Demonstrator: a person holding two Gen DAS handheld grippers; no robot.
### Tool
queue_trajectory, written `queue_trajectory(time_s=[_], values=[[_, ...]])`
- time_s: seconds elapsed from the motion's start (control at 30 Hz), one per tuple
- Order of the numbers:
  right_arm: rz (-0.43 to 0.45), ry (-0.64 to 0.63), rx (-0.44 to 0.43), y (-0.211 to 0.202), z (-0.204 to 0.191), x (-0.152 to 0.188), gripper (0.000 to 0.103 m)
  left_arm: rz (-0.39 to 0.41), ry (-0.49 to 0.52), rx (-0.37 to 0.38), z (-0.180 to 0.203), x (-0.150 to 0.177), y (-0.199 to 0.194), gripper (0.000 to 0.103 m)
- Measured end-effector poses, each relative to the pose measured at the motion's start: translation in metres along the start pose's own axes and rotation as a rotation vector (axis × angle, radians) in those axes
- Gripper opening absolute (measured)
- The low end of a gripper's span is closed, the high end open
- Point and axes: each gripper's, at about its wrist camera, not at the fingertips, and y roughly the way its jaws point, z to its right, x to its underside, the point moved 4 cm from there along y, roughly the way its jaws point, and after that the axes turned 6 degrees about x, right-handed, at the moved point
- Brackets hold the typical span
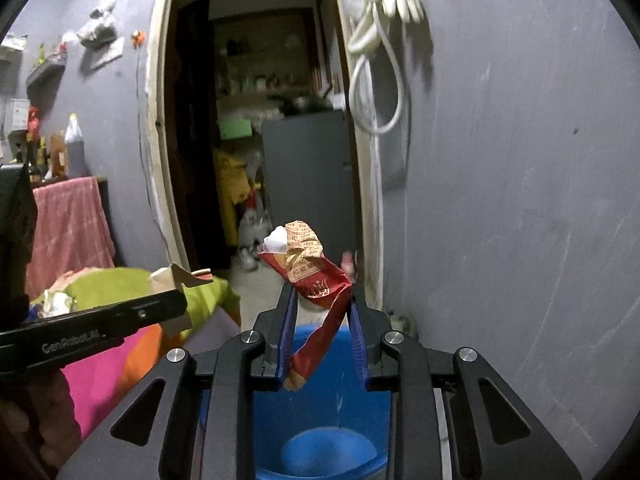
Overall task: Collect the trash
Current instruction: 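Carry the red wrapper to the blue bucket and open the right gripper, then bring the right gripper back over the trash on the bed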
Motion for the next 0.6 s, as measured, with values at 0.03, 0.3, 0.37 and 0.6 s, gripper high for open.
queue_trajectory(time_s=[0.03,0.3,0.37,0.6], values=[[-0.014,0.004,-0.003,0.003,0.001,0.002,0.025,-0.010,-0.009,0.002,-0.003,0.004,0.004,0.001],[-0.068,0.037,-0.015,0.012,0.010,0.006,0.041,-0.032,-0.066,0.009,-0.014,-0.001,0.007,0.026],[-0.052,0.047,-0.021,0.007,0.010,0.001,0.046,-0.010,-0.065,0.011,-0.011,-0.003,-0.011,0.028],[0.086,0.051,-0.013,-0.030,0.001,-0.032,0.070,0.077,-0.048,0.035,-0.006,-0.017,-0.062,0.045]])
